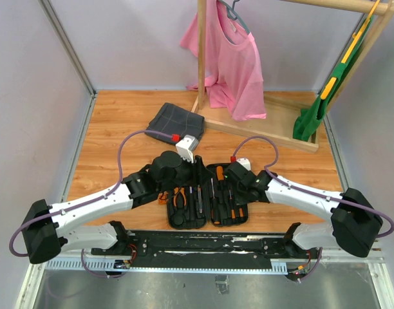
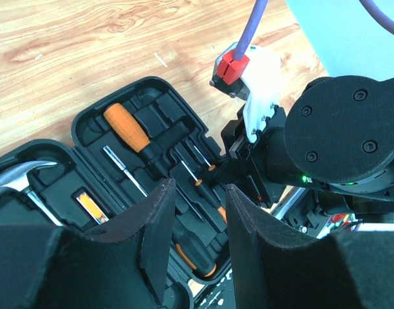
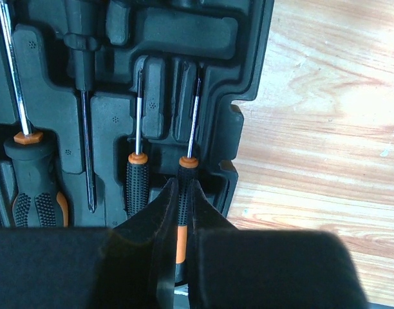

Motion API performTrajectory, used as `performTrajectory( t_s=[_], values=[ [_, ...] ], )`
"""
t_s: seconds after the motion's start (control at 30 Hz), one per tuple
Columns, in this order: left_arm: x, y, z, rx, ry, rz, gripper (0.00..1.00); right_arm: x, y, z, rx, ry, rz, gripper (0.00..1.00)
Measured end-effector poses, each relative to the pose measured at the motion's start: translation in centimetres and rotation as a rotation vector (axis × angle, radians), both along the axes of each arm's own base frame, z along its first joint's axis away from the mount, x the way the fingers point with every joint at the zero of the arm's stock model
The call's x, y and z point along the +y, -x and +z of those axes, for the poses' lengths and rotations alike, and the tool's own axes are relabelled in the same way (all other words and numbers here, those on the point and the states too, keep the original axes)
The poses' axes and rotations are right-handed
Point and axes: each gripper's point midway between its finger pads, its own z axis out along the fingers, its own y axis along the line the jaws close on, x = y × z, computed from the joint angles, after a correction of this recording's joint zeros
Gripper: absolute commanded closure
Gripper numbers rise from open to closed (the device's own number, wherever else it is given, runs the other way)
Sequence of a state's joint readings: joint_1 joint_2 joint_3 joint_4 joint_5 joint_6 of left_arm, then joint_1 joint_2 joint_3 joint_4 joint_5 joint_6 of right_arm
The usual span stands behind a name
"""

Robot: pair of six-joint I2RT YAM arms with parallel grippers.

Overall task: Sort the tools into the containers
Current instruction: Place the screwdriver in the storage box.

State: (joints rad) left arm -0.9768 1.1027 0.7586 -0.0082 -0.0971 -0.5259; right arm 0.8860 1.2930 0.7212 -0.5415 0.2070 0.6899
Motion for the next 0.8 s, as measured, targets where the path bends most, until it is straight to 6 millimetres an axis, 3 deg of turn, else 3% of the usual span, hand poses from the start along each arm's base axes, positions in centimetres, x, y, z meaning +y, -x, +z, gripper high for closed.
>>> performTrajectory(
  t_s=[0.2,0.57,0.8],
  values=[
    [0.6,-0.7,0.0,0.012,0.012,0.049,0.59,-0.1,0.1,-0.5,0.027,0.033,0.012,0.99],
    [4.1,-2.2,-1.2,0.055,0.034,0.174,0.57,-0.1,0.3,-1.4,0.053,0.049,0.012,0.99],
    [5.5,-3.1,-1.5,0.078,0.036,0.235,0.57,0.3,0.1,-0.2,0.007,-0.013,0.017,0.83]
  ],
)
